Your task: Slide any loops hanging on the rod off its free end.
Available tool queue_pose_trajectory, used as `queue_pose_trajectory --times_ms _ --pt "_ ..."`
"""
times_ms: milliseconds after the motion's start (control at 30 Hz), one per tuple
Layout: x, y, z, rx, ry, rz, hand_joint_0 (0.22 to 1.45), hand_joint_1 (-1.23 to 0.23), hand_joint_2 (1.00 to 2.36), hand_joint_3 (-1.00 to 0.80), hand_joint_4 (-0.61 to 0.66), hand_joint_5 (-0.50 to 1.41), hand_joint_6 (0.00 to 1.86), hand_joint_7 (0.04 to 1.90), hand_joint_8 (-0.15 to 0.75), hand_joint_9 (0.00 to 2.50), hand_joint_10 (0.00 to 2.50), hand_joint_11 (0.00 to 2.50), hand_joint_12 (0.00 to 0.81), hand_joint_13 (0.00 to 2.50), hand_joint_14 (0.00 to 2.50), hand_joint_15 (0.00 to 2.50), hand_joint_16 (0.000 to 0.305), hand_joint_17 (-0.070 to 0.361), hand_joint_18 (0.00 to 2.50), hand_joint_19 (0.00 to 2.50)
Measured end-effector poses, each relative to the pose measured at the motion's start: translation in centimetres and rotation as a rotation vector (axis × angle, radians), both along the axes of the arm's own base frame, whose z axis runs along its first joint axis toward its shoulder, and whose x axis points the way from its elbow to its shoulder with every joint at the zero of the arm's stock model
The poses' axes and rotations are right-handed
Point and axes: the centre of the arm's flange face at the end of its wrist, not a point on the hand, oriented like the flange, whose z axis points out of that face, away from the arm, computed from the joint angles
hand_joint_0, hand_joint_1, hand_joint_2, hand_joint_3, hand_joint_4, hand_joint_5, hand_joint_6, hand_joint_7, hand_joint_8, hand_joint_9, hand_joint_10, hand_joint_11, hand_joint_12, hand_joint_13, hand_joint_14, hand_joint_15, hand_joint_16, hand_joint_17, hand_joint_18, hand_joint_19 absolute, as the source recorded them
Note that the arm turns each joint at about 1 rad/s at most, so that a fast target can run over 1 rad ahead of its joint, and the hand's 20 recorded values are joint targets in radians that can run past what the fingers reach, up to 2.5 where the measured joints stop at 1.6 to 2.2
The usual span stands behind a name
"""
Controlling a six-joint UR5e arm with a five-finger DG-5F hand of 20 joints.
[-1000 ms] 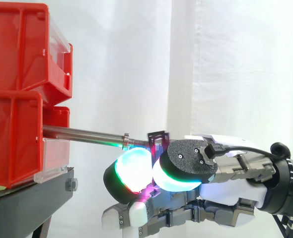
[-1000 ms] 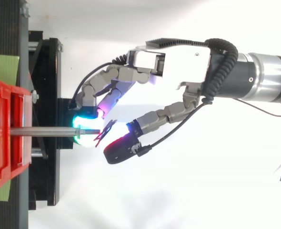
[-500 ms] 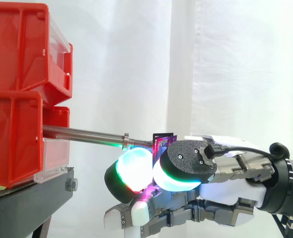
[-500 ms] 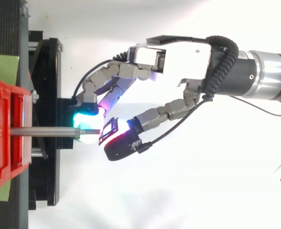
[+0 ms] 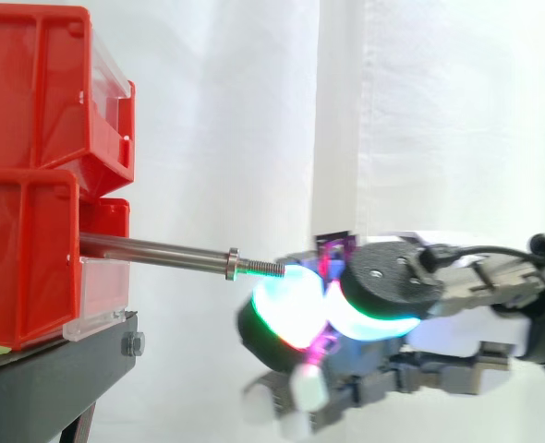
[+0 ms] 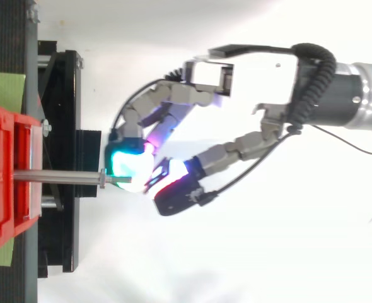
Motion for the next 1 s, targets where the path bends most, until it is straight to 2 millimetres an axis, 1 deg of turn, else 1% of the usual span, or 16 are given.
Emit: queue_pose_trajectory --times_ms 100,167,200,233,333,433,533,633,733,900,1000 --pt "-2.3 0.0 0.6 -0.006 0.060 -0.011 0.60 -0.79 1.01 -0.16 0.13 -0.09 0.87 1.00 0.292 0.90 0.01 0.21 0.380 0.55 0.01 0.20 0.055 0.124 0.49 0.26" --pt "-4.1 -0.1 1.1 -0.007 0.088 -0.039 0.59 -0.75 1.01 -0.22 0.14 -0.09 0.87 1.00 0.276 0.89 0.01 0.23 0.360 0.53 0.01 0.21 0.052 0.116 0.45 0.28" --pt "-4.8 -0.2 1.3 -0.007 0.098 -0.054 0.58 -0.71 1.01 -0.26 0.13 -0.10 0.87 0.99 0.263 0.87 0.01 0.25 0.343 0.51 0.01 0.21 0.048 0.108 0.41 0.30" --pt "-5.7 -0.3 1.7 -0.007 0.106 -0.077 0.58 -0.64 1.01 -0.31 0.13 -0.10 0.87 0.97 0.261 0.87 0.01 0.24 0.340 0.50 0.01 0.22 0.047 0.106 0.41 0.30" --pt "-7.1 -0.5 2.6 -0.003 0.115 -0.129 0.58 -0.59 1.01 -0.34 0.13 -0.10 0.87 0.96 0.265 0.88 0.01 0.24 0.341 0.50 0.01 0.21 0.047 0.106 0.40 0.29" --pt "-7.9 -0.7 3.1 0.003 0.137 -0.162 0.59 -0.54 1.01 -0.36 0.14 -0.10 0.86 0.95 0.261 0.88 0.01 0.25 0.340 0.49 0.01 0.22 0.047 0.105 0.39 0.29" --pt "-8.5 -0.7 3.4 0.012 0.170 -0.181 0.60 -0.54 1.01 -0.36 0.14 -0.09 0.85 0.95 0.269 0.90 0.01 0.25 0.340 0.50 0.01 0.21 0.047 0.105 0.39 0.30" --pt "-8.8 -0.6 4.0 0.026 0.189 -0.201 0.60 -0.55 1.01 -0.35 0.14 -0.09 0.85 0.95 0.266 0.91 0.01 0.25 0.342 0.51 0.01 0.20 0.047 0.105 0.40 0.29" --pt "-8.8 -0.5 5.0 0.039 0.201 -0.212 0.60 -0.57 1.01 -0.35 0.15 -0.09 0.84 0.96 0.269 0.92 0.01 0.25 0.340 0.51 0.01 0.21 0.047 0.105 0.40 0.29" --pt "-8.7 -0.3 6.6 0.045 0.240 -0.215 0.60 -0.58 1.01 -0.40 0.15 -0.09 0.84 0.96 0.263 0.96 0.01 0.26 0.328 0.52 0.01 0.20 0.046 0.104 0.42 0.30" --pt "-8.7 -0.2 7.1 0.046 0.271 -0.215 0.59 -0.58 1.01 -0.41 0.15 -0.09 0.83 0.96 0.263 0.96 0.01 0.26 0.322 0.52 0.01 0.19 0.046 0.104 0.42 0.30"
